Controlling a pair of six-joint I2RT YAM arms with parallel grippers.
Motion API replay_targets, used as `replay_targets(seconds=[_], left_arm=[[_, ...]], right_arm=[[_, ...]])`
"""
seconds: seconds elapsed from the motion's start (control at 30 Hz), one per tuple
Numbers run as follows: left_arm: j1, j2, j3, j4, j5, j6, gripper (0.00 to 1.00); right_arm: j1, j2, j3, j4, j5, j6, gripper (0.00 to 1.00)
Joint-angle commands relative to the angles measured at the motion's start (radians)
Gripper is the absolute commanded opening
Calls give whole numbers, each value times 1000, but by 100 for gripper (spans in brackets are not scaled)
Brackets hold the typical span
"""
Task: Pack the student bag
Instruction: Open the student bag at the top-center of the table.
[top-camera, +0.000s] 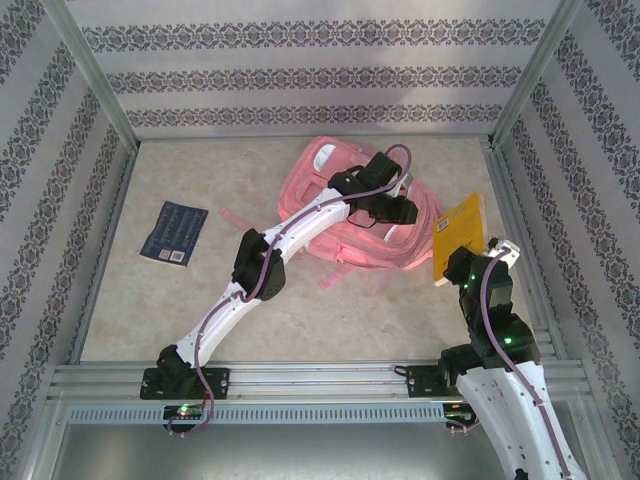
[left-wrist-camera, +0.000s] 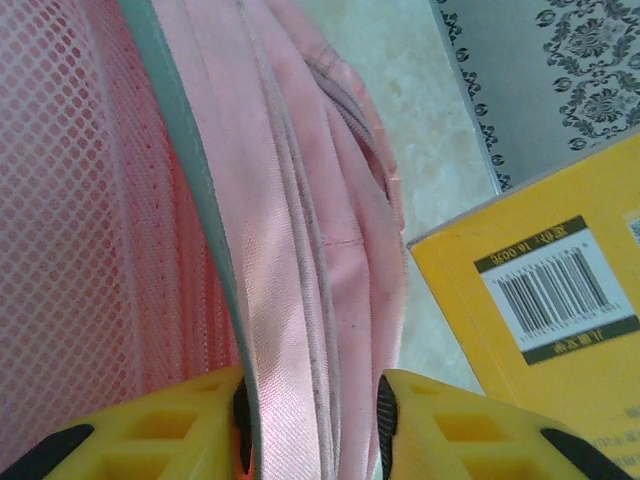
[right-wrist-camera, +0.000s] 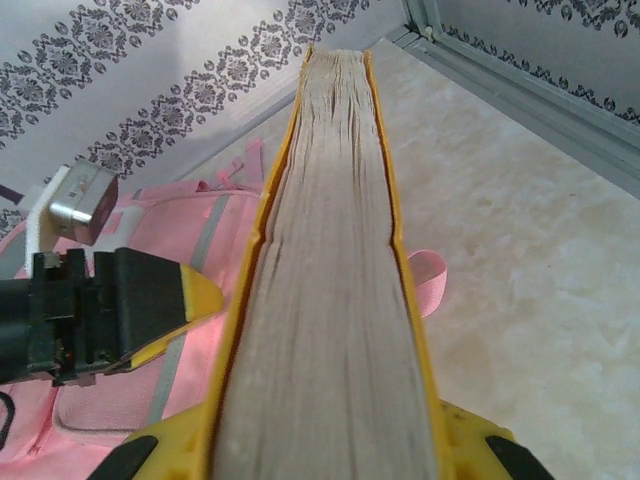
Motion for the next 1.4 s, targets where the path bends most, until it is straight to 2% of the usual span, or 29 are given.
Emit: replay_targets(seconds=[0.0,0.07,0.1,0.67,1.07,1.2,1.37], left_arm=[[-15,36,33,-54,-30,19,21],[-14,38,34,-68,-40,16,3],[-14,36,38,-77,-35,18,0],[46,-330,41,-385,-156,193,0],[103,-494,25,-432,-174,196,0],[111,-533,25,-428,-178,191,0],[115,-560,24,-428,-183,191,0]], right_arm=[[-9,-15,26,62,-29,24,0],[-9,-25,30,49,-42,28,0],[-9,-30,34,39,-50,30,0],[-8,-90,214,-176,-185,-17,0],[-7,-139,239,-236,-260,37,0],[-8,-152,192,-221,-338,83,0],[-7,-180,62,-120,-525,225,0]])
